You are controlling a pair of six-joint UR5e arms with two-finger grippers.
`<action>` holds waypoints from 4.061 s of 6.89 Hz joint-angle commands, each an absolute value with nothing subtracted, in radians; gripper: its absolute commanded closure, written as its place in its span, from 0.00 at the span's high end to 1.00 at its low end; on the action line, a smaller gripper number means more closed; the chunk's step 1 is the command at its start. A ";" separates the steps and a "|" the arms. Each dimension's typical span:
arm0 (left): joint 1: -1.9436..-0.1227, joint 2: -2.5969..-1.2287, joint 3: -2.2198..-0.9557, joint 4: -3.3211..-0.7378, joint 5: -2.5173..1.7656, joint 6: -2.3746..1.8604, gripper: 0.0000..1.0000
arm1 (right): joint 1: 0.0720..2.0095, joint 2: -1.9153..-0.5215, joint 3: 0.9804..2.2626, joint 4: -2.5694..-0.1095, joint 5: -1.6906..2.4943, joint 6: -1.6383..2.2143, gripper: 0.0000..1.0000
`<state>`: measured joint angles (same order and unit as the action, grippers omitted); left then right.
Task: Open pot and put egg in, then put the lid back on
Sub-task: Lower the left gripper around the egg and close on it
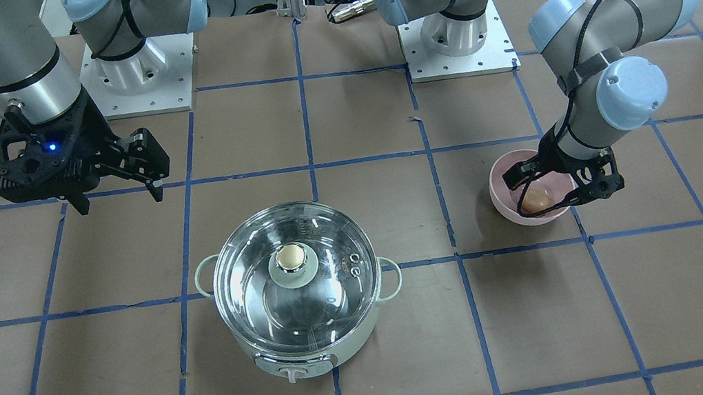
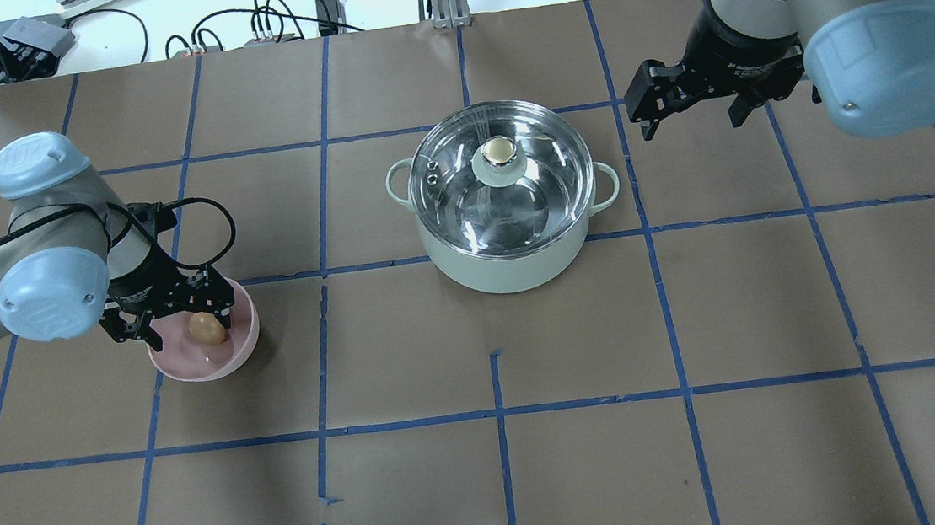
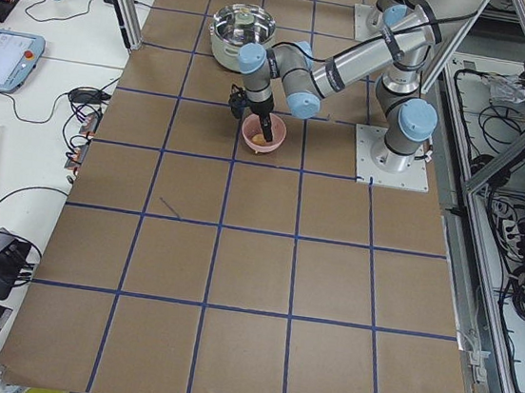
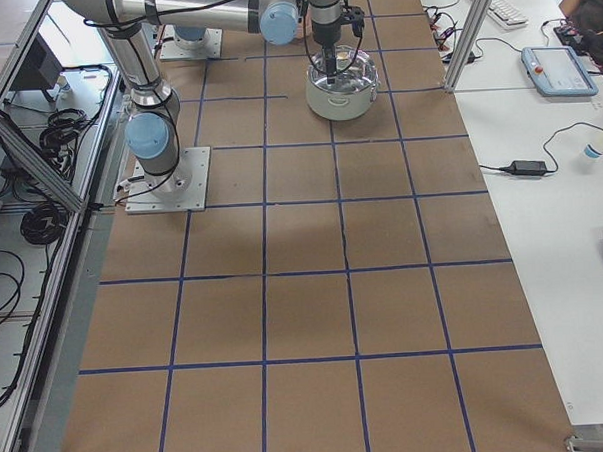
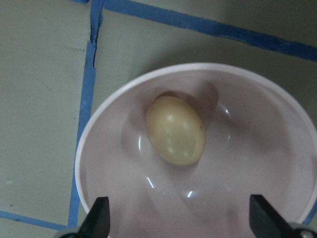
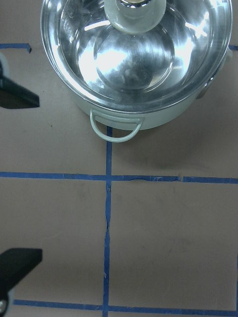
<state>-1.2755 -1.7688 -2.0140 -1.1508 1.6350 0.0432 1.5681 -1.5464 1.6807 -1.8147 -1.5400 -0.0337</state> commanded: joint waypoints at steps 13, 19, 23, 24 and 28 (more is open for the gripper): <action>-1.276 -1.773 -2.103 -0.889 1.588 0.198 0.99 | 1.568 -1.548 1.680 -1.815 -1.540 -0.034 1.00; -1.272 -1.799 -2.120 -0.850 1.569 0.199 0.96 | 1.569 -1.546 1.681 -1.815 -1.540 -0.035 1.00; -1.272 -1.813 -2.118 -0.851 1.583 0.201 0.82 | 1.566 -1.548 1.697 -1.819 -1.539 -0.034 1.00; -1.270 -1.813 -2.120 -0.851 1.582 0.201 0.65 | 1.563 -1.548 1.697 -1.819 -1.539 -0.034 1.00; -1.270 -1.813 -2.120 -0.850 1.572 0.201 0.42 | 1.563 -1.548 1.697 -1.822 -1.539 -0.034 1.00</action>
